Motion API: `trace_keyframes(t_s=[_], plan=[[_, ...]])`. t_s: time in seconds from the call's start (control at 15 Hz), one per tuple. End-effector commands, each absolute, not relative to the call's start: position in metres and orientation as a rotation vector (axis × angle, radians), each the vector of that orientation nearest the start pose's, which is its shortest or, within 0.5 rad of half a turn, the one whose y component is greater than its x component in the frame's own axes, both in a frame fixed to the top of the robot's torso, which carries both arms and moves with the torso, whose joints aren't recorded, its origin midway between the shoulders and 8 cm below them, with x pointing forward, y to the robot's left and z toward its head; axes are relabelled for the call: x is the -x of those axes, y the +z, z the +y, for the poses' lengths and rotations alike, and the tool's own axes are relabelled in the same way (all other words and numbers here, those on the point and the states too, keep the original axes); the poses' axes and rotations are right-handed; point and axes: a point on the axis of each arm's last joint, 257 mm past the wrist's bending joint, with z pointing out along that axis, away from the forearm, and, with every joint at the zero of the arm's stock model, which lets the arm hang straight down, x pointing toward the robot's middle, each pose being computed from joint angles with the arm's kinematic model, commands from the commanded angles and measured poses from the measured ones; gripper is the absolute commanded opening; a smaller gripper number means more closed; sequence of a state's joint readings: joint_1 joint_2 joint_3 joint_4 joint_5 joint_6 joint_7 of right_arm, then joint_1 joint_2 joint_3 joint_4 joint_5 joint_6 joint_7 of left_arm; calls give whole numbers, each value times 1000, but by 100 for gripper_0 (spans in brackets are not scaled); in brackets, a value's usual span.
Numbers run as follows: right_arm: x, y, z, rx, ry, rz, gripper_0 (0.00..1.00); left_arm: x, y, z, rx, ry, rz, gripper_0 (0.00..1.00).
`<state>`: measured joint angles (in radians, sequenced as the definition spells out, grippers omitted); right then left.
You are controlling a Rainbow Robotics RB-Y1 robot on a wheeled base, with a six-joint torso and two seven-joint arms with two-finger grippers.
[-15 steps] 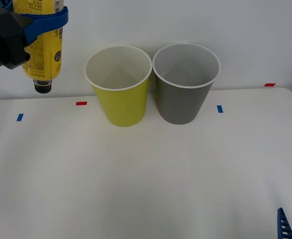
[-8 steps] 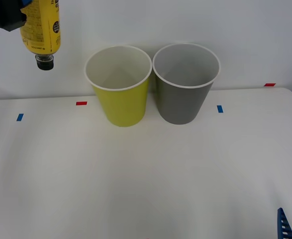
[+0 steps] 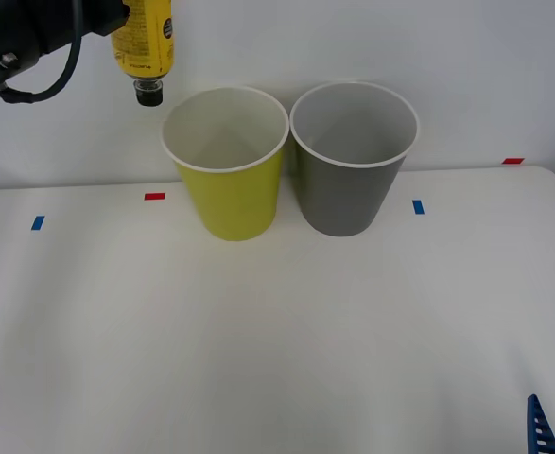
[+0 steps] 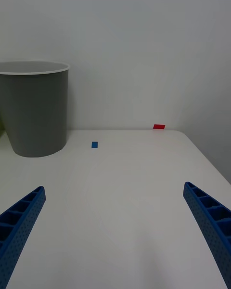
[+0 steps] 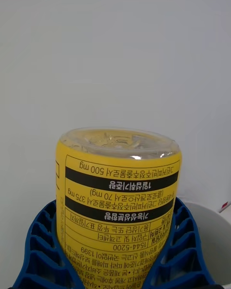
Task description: Put cans in the gray bin and PET bottles in the light green bin.
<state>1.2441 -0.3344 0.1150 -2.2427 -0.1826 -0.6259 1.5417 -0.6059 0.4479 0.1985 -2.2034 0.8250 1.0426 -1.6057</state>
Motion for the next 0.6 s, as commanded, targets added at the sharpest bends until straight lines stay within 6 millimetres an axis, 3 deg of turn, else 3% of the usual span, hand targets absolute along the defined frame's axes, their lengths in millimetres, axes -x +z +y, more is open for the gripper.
trace_keyframes(t_s=[0.07, 0.33, 0.6], plan=[[-203, -178, -305, -14, -99, 1508, 100, -529, 151, 125, -431, -434, 1356, 0], [-203, -178, -305, -14, -99, 1508, 100, -556, 149, 102, -419, -459, 1300, 0], [-203, -178, -305, -14, -99, 1508, 100, -574, 132, 80, -413, -494, 1287, 0]])
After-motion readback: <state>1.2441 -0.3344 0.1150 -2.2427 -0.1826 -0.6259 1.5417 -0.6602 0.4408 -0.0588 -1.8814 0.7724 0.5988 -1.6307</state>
